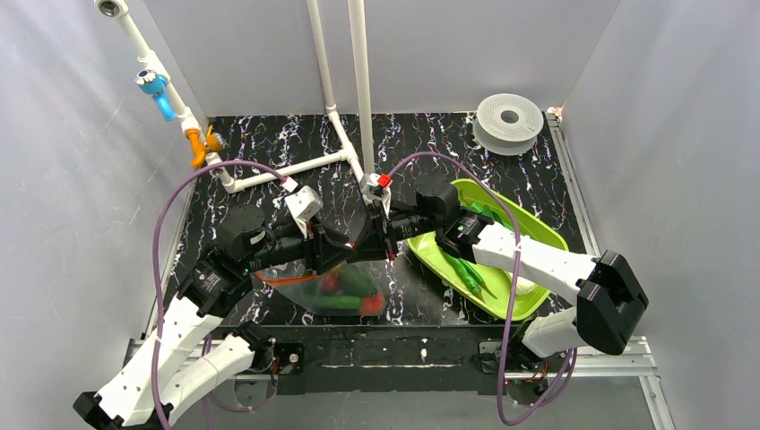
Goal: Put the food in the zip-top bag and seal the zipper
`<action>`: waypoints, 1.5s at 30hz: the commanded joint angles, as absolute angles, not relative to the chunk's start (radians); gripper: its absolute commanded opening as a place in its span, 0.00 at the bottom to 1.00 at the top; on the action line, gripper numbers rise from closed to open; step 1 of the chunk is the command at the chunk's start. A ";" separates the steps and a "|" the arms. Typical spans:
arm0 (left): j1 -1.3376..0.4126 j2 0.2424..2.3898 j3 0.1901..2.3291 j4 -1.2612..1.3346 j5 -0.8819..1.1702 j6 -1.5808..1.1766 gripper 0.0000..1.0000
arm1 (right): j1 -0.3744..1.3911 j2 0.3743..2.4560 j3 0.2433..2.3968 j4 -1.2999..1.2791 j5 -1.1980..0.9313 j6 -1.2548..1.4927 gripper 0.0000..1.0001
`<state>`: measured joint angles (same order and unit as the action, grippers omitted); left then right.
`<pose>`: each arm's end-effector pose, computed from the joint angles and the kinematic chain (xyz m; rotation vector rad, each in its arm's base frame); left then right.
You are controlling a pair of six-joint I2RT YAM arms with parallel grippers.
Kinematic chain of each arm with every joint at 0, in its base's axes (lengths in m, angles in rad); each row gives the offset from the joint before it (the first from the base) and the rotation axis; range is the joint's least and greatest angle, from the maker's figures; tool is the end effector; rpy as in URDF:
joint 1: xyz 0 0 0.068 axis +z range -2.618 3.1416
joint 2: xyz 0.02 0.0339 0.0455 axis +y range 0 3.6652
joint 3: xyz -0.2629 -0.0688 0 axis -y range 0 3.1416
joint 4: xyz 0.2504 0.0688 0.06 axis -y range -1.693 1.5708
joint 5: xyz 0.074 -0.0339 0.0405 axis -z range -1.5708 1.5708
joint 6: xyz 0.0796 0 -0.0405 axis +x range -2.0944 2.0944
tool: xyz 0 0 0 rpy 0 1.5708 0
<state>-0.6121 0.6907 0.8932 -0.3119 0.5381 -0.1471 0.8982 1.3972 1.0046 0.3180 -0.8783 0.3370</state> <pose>0.1338 -0.1438 0.3746 0.8090 1.5741 -1.0106 0.1722 0.3146 0.3228 -1.2124 1.4639 1.6037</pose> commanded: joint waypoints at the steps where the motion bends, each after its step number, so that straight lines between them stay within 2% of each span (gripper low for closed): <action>1: -0.611 0.691 0.924 -0.291 0.563 -0.126 0.36 | 0.899 1.390 1.058 0.329 -0.894 0.333 0.01; 3: -0.611 0.695 0.924 -0.291 0.575 -0.125 0.36 | 0.899 1.388 1.058 0.328 -0.891 0.331 0.01; 8: -0.610 0.711 0.925 -0.310 0.578 -0.120 0.45 | 0.899 1.387 1.066 0.318 -0.888 0.329 0.01; 13: -0.610 0.716 0.923 -0.328 0.572 -0.116 0.47 | 0.899 1.387 1.068 0.313 -0.889 0.324 0.01; 16: -0.611 0.713 0.921 -0.332 0.578 -0.111 0.41 | 0.900 1.391 1.076 0.303 -0.890 0.321 0.01; 20: -0.611 0.715 0.929 -0.353 0.584 -0.100 0.21 | 0.899 1.388 1.078 0.298 -0.882 0.319 0.01; 26: -0.611 0.706 0.938 -0.414 0.579 -0.071 0.01 | 0.899 1.377 1.066 0.300 -0.837 0.333 0.01; 34: -0.611 0.632 0.927 -0.461 0.495 -0.057 0.00 | 0.899 1.320 0.940 0.428 -0.675 0.431 0.01; 45: -0.611 0.590 0.936 -0.520 0.441 -0.034 0.00 | 0.864 1.187 0.798 0.400 -0.377 0.441 0.01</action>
